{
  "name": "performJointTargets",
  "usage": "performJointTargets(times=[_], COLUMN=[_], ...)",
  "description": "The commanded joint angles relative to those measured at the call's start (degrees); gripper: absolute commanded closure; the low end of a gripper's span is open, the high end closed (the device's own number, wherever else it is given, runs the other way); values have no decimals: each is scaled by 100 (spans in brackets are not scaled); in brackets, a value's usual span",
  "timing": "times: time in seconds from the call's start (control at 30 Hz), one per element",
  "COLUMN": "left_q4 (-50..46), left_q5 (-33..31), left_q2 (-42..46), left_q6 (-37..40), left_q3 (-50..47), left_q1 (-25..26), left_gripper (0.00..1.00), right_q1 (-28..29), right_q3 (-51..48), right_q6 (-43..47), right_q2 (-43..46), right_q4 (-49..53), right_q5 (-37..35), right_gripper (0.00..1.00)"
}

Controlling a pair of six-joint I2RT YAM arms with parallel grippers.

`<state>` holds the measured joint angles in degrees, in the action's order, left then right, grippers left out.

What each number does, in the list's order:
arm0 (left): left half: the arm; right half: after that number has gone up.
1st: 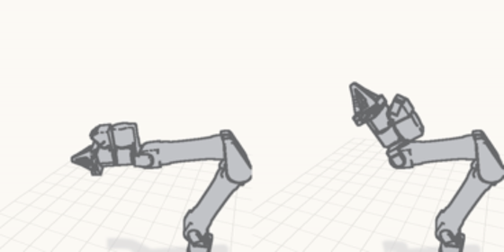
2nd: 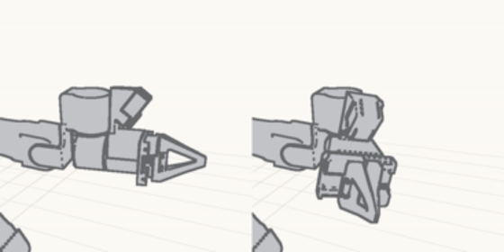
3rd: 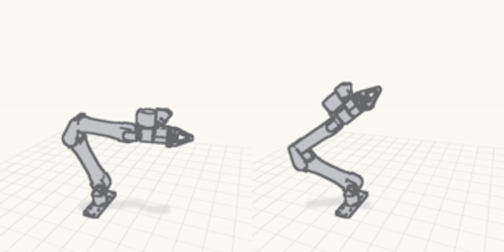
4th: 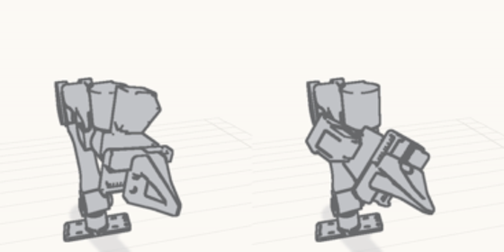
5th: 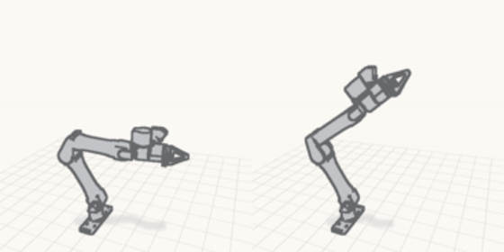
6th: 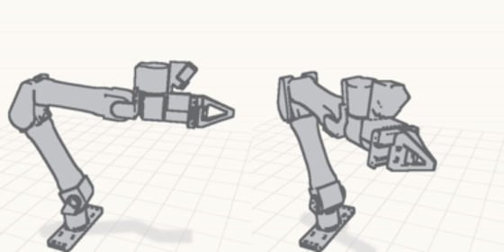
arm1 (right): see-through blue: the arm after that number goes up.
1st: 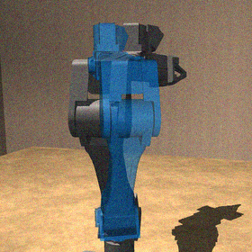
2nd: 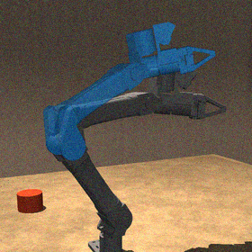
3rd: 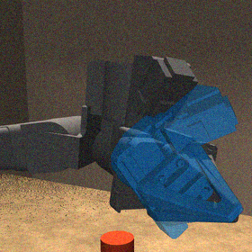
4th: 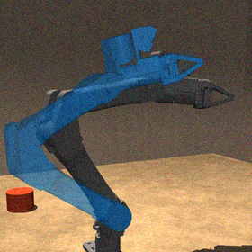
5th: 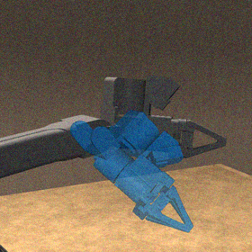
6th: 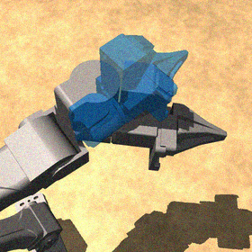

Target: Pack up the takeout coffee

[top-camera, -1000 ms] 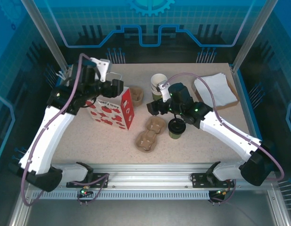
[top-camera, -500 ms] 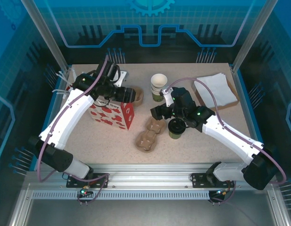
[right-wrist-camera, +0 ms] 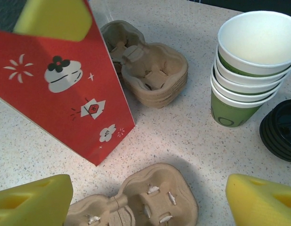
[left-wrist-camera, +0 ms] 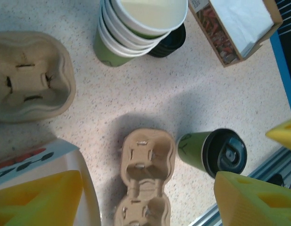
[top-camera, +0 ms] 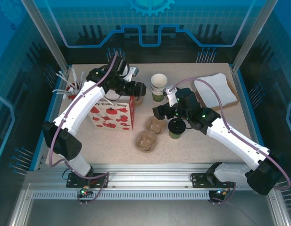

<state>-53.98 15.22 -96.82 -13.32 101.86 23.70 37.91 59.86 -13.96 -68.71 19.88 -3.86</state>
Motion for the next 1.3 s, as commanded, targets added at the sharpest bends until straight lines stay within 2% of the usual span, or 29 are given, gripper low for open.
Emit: performJointTargets(times=[0.0,0.33,0.57,0.73,0.8,0.93,1.1,1.17,1.27], left_q4=[305,475,353,672,625,317,-313,-475,-496], left_q5=[271,159,-245,-185,-329,-1000,-1858,-1881,-1859], left_q2=[-113,-265,-435,30,314,824,1116,1182,1342], left_q6=[-239,-307,-98,155,534,947,742,424,13], left_q3=[421,663,1127,1259,1146,720,244,8,-621], left_q1=[51,50,50,111,359,1244,2362,2601,2764], left_gripper=[25,25,25,25,25,24,24,24,25], right_q1=[-100,-152,-152,-152,-156,-503,-1647,-2209,-2664], right_q3=[-122,-142,-137,-79,-59,-27,9,48,159], right_q6=[-46,-58,-72,29,100,131,-75,-206,-249], right_q2=[125,164,222,383,499,801,1171,1268,1349], right_q4=[95,115,281,717,961,1416,1681,1758,2009], right_q5=[8,13,109,202,173,180,661,906,1001], right_gripper=[14,14,14,13,12,10,10,10,11])
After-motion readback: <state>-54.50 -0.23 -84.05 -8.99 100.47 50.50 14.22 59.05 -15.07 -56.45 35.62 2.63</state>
